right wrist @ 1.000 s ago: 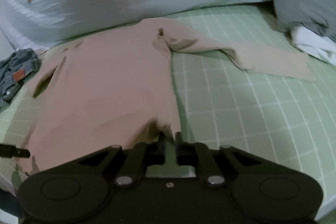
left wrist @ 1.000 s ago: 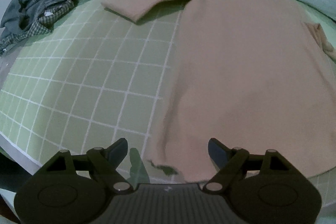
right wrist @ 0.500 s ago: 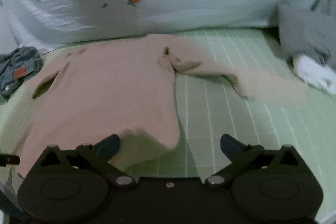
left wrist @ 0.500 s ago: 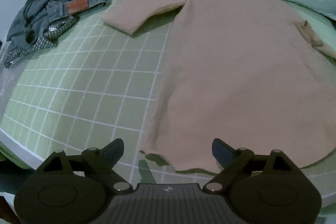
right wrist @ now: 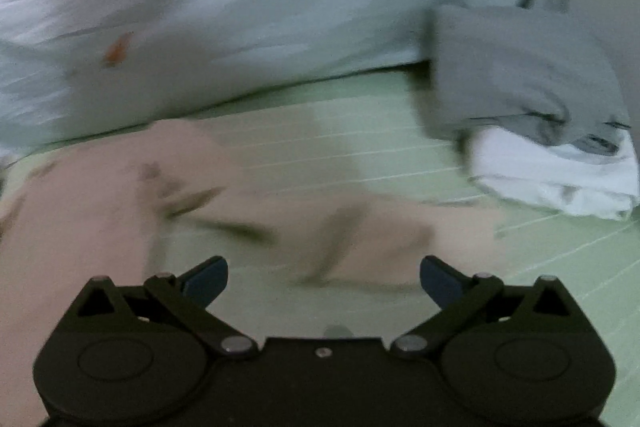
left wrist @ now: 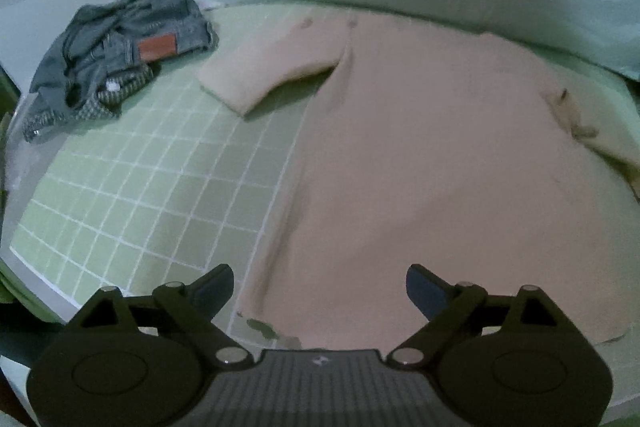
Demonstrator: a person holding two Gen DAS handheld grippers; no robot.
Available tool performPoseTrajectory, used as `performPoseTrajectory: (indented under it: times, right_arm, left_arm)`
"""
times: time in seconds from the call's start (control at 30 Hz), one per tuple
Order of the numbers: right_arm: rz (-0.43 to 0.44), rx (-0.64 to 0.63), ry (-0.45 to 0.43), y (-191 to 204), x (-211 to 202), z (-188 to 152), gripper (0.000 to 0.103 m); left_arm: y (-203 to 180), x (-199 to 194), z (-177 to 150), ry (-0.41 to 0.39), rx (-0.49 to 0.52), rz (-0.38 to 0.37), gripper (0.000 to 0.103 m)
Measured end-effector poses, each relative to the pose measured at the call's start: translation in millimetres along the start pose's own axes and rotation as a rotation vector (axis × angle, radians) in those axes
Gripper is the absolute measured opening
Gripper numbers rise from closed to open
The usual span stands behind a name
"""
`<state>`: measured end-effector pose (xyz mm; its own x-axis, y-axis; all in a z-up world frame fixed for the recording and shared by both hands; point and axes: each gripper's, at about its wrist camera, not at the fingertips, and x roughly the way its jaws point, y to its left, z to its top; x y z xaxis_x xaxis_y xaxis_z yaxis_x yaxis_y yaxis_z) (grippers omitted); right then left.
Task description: Fold clothes
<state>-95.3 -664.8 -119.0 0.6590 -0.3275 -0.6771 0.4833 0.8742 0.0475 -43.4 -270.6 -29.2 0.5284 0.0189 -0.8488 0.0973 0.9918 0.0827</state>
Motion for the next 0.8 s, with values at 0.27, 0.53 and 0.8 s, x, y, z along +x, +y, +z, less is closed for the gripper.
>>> performPoseTrajectory:
  times: [0.27,0.53,0.8]
  right_arm:
    - [-0.065,-0.118,0.059,-45,52,20,0.095]
    - [-0.023,-0.342,0.096,-31,70,25,0.068]
    - [0.001,-0.354,0.002,-33,42,35,0.003]
  left_arm:
    - [-7,-4,5,0.007,0.012,0.016,0.095]
    - [-24,5,9,0.034,0.032,-0.002,0.095]
    - [-42,10,12,0.041,0.056,-0.028,0.095]
